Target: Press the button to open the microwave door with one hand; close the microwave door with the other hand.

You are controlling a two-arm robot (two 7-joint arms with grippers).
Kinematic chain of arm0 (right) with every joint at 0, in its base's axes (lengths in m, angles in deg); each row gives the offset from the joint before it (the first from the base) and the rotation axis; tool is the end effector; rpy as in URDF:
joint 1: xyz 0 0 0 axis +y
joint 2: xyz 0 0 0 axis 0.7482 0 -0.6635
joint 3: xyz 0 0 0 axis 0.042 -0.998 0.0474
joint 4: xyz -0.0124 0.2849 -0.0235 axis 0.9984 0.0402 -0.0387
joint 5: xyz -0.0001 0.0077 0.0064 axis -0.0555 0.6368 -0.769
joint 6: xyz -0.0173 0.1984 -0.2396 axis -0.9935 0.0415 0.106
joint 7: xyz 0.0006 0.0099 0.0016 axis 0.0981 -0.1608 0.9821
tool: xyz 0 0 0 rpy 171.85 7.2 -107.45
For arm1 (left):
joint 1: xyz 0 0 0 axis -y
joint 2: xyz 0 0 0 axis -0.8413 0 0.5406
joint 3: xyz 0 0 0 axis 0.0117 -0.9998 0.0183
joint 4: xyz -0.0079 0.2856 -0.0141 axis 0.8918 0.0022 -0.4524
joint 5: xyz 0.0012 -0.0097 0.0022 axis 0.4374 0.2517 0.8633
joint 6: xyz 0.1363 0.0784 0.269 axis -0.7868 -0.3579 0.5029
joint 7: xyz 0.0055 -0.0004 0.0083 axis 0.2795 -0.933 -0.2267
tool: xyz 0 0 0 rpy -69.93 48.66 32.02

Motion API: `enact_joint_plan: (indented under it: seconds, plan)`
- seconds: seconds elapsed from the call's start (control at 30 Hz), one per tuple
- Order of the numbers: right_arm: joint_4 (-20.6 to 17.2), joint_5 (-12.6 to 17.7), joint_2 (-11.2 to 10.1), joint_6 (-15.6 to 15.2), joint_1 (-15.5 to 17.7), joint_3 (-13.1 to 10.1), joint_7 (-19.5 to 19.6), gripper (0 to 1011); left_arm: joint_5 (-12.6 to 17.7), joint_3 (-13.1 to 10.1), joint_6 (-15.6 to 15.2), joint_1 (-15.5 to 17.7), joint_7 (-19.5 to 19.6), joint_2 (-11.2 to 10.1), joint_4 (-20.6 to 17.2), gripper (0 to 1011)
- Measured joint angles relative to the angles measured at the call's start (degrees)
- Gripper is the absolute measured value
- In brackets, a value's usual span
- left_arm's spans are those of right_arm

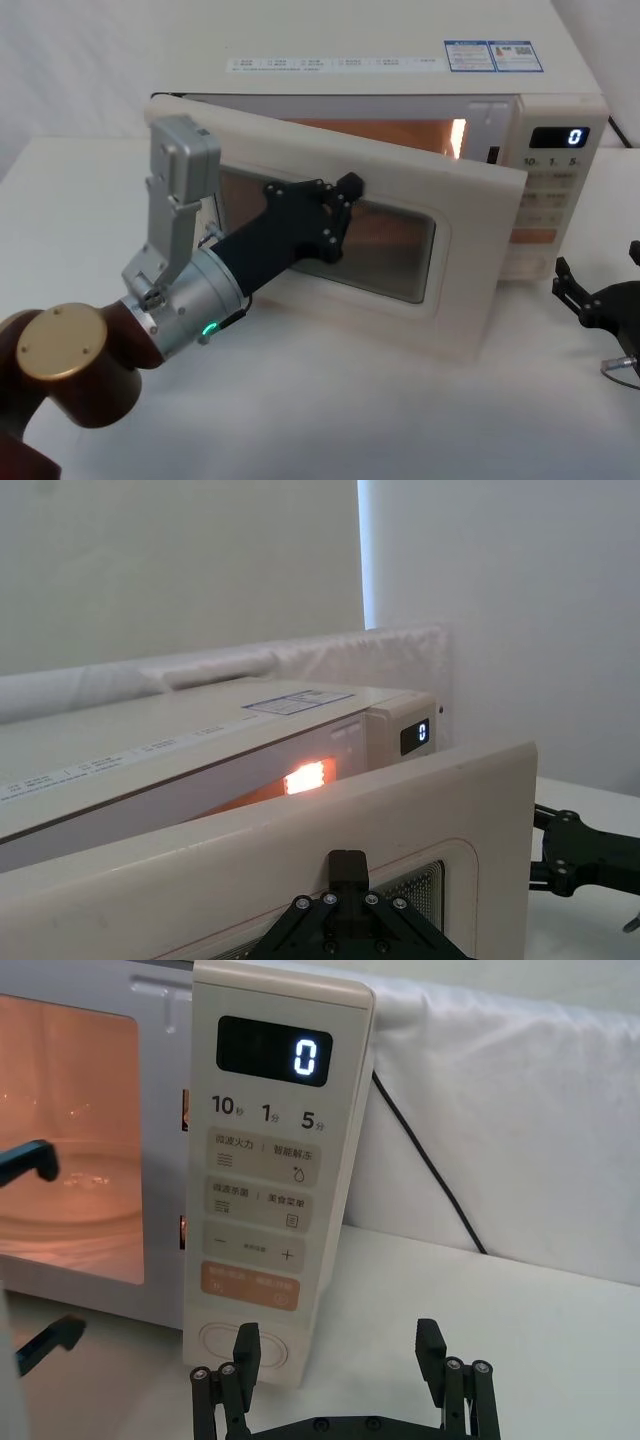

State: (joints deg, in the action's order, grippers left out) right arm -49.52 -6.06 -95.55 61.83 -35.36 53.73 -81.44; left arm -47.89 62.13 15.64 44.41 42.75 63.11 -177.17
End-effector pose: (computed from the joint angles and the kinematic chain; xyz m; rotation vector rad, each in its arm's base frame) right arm 0.3003 -0.0230 -0.2894 -0.0856 -0.1500 -1.3957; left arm 0.3518 -0.0083 -0.2003 -0.0825 -0.1352 0.7327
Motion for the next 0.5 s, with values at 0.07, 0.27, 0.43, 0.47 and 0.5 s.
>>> enact_joint_plan:
  seconds: [0.07, 0.27, 0.43, 0.47, 0.5]
  plan:
    - [0.00, 0.00, 0.00, 0.00, 0.00, 0.00, 0.00, 1002, 0.15, -0.20, -0.46, 0.50, -0.27, 0.41, 0.49, 0]
    - [0.00, 0.00, 0.00, 0.00, 0.00, 0.00, 0.00, 1002, 0.26, -0.11, -1.69, 1.50, -2.05, 1.95, 1.49, 0]
    - [0.00, 0.00, 0.00, 0.00, 0.00, 0.00, 0.00, 1002, -0.11, 0.48, -2.87, 2.28, -3.64, 3.43, 2.35, 0]
    - [0.00, 0.00, 0.00, 0.00, 0.00, 0.00, 0.00, 1002, -0.16, 0.53, -3.02, 2.39, -3.78, 3.56, 2.45, 0]
    - [0.00, 0.00, 0.00, 0.00, 0.00, 0.00, 0.00, 1002, -0.18, 0.55, -3.22, 2.61, -3.94, 3.76, 2.61, 0]
